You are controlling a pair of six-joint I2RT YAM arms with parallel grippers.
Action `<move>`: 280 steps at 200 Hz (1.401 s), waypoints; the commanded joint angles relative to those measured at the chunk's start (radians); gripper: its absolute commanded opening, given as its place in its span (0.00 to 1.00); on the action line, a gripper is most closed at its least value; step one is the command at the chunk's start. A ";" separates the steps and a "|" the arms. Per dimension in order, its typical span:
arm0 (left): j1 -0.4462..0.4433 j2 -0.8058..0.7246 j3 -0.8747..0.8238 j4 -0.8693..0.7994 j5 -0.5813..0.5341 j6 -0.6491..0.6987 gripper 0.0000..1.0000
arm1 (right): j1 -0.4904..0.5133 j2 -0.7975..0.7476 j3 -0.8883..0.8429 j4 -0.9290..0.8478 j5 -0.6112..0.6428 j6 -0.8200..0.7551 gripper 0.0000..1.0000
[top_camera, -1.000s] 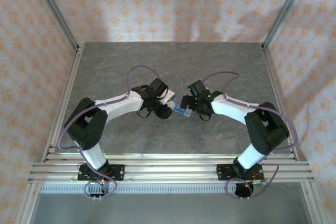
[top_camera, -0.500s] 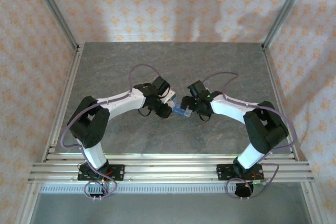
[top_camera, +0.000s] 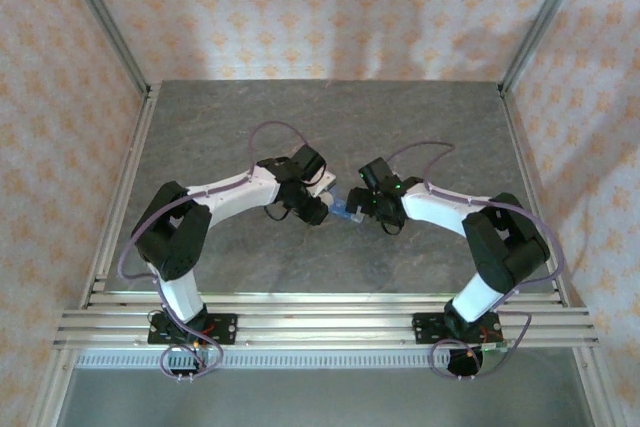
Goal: Sort the pills into containers
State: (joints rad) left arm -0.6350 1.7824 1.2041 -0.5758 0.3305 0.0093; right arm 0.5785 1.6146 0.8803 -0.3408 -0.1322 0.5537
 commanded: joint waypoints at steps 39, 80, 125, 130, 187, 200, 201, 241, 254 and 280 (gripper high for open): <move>-0.004 0.035 0.056 -0.070 -0.028 0.037 0.00 | -0.008 0.018 -0.020 -0.004 0.009 0.013 0.99; -0.005 0.049 0.078 -0.096 -0.032 0.043 0.00 | -0.008 0.022 -0.021 -0.004 0.009 0.011 0.99; -0.005 0.066 0.106 -0.134 -0.053 0.038 0.00 | -0.007 0.025 -0.024 0.001 0.007 0.012 0.99; -0.005 0.069 0.112 -0.139 -0.055 0.038 0.00 | -0.007 0.026 -0.024 0.001 0.007 0.013 0.99; -0.007 0.093 0.142 -0.171 -0.058 0.037 0.00 | -0.007 0.029 -0.027 0.003 0.007 0.015 0.99; -0.006 0.097 0.150 -0.177 -0.058 0.037 0.00 | -0.007 0.028 -0.027 0.002 0.007 0.018 0.99; -0.007 0.097 0.150 -0.176 -0.059 0.037 0.00 | -0.007 0.028 -0.027 0.003 0.007 0.018 0.99; -0.009 0.108 0.167 -0.194 -0.065 0.043 0.00 | -0.008 0.029 -0.027 0.003 0.006 0.018 0.99; -0.010 0.113 0.171 -0.199 -0.065 0.041 0.00 | -0.008 0.027 -0.027 0.003 0.006 0.018 0.99; -0.012 0.121 0.187 -0.215 -0.074 0.042 0.00 | -0.008 0.027 -0.028 0.004 0.006 0.020 0.99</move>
State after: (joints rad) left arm -0.6353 1.8797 1.3548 -0.7406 0.2867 0.0284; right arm 0.5785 1.6169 0.8722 -0.3199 -0.1398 0.5621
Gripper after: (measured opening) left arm 0.441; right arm 0.988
